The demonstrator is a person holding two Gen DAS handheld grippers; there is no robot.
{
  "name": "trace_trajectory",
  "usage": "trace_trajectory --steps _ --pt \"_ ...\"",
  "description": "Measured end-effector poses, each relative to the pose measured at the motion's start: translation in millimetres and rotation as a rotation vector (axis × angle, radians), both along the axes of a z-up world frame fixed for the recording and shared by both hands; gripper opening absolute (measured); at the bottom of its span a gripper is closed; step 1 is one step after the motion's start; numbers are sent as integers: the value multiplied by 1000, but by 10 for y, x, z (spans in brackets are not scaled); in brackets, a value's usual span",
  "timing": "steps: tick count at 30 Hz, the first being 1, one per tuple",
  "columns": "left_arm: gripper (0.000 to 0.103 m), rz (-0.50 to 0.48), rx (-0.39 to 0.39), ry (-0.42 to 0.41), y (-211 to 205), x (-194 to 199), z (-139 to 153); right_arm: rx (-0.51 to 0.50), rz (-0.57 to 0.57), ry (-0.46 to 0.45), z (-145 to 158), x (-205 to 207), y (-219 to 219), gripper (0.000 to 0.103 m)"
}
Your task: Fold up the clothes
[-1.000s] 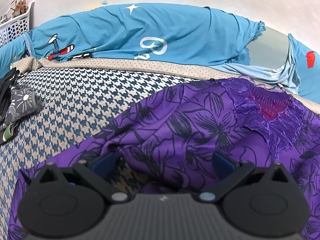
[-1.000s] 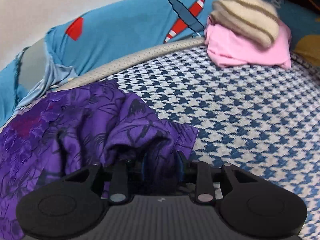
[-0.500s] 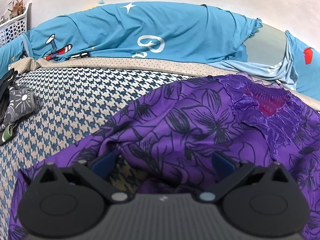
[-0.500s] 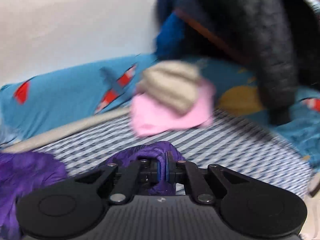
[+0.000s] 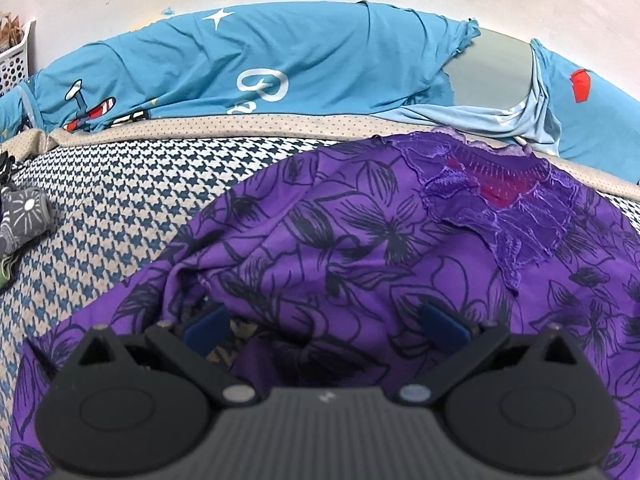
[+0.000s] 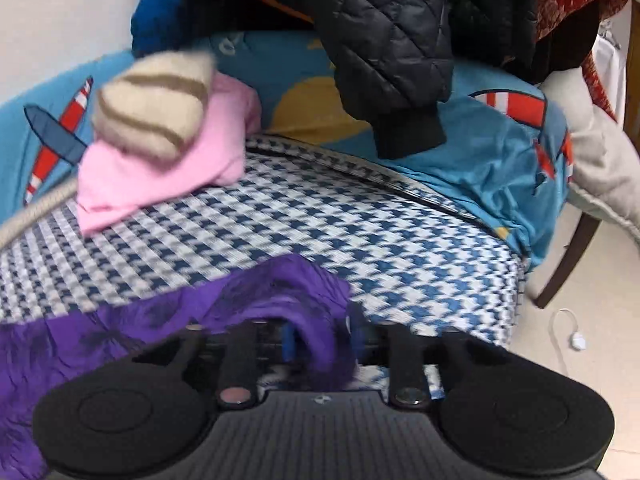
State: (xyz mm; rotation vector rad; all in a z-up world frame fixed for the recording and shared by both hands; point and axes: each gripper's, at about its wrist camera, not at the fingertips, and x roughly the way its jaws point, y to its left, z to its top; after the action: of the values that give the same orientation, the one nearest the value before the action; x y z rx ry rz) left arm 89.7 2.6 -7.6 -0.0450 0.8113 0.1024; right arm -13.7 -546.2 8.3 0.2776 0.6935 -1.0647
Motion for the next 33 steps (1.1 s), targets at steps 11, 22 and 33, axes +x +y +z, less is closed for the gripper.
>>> trace_trajectory --steps 11,22,33 --pt "103 -10 17 -38 174 -261 114 -42 104 -118 326 -305 265 51" --pt "103 107 -42 -105 824 -391 280 -7 340 -220 458 -170 891 52" --pt "103 155 -50 -86 1294 -9 235 20 700 -174 280 290 2031 52"
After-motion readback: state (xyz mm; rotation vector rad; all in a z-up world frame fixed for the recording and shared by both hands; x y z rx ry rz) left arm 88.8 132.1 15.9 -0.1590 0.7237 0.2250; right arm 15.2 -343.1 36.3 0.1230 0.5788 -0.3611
